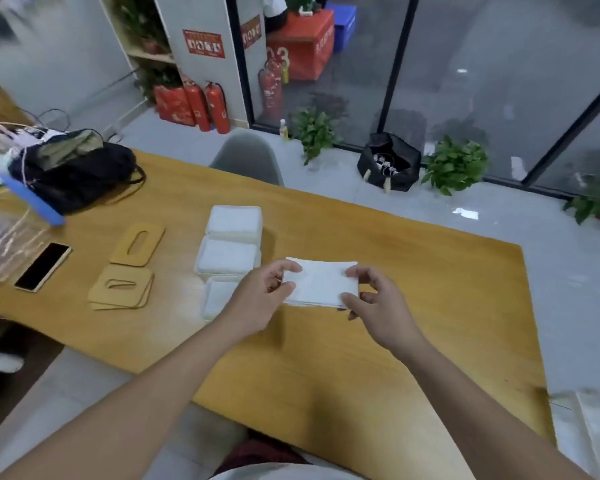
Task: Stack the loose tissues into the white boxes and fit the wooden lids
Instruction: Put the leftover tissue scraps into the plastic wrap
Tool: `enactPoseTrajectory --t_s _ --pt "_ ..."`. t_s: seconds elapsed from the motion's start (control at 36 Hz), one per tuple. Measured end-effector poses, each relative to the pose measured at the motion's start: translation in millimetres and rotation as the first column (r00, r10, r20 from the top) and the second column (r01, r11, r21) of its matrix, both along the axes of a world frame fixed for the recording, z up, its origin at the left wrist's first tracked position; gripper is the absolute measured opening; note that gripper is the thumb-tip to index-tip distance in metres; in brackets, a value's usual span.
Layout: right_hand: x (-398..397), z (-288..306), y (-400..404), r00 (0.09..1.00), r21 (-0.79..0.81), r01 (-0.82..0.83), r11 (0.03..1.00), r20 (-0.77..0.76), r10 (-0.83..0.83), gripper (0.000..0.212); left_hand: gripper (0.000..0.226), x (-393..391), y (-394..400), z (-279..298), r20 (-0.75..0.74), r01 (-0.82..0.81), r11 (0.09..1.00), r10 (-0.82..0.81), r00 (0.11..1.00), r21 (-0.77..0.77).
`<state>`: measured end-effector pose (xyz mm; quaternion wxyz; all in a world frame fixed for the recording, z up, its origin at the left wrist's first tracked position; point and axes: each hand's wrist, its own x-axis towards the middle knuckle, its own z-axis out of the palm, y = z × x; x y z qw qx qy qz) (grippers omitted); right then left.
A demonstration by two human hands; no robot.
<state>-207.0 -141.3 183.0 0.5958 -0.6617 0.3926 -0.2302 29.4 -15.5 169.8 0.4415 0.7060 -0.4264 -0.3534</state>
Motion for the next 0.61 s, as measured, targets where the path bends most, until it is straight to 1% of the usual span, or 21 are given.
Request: enactPoseTrajectory --t_s 0.08,0.17,0.28,0.42,0.53,0.61 --pt "71.2 -11.1 9.7 0.998 -0.005 -0.040 0.999 -0.050 0.040 0.029 0.027 63.1 20.3 -13.1 0.043 -0.068 0.996 0.066 0.997 0.049" --pt "133.7 -22.6 19.1 0.992 -0.026 -0.073 0.997 -0.109 0.070 0.031 0.027 116.7 34.5 -25.1 0.089 -0.095 0.992 0.088 0.992 0.087" --pt "195.4 -40.2 26.5 0.981 -0.060 -0.090 0.994 -0.180 0.077 0.034 0.029 170.7 44.8 -37.8 0.089 -0.147 0.980 0.136 0.987 0.132" --pt "245.6 -61.5 26.0 0.966 -0.118 -0.099 0.988 -0.248 0.067 0.035 0.033 215.2 43.0 -53.9 0.070 -0.181 0.970 0.172 0.983 0.165" --pt "270.2 -77.5 19.3 0.945 -0.133 -0.100 0.986 -0.322 0.053 0.030 0.035 235.8 33.1 -66.6 0.079 -0.184 0.968 0.173 0.982 0.172" --pt "284.6 -87.8 12.4 0.931 -0.160 -0.101 0.982 -0.363 0.036 0.031 0.036 247.6 22.5 -76.9 0.096 -0.199 0.964 0.185 0.978 0.176"
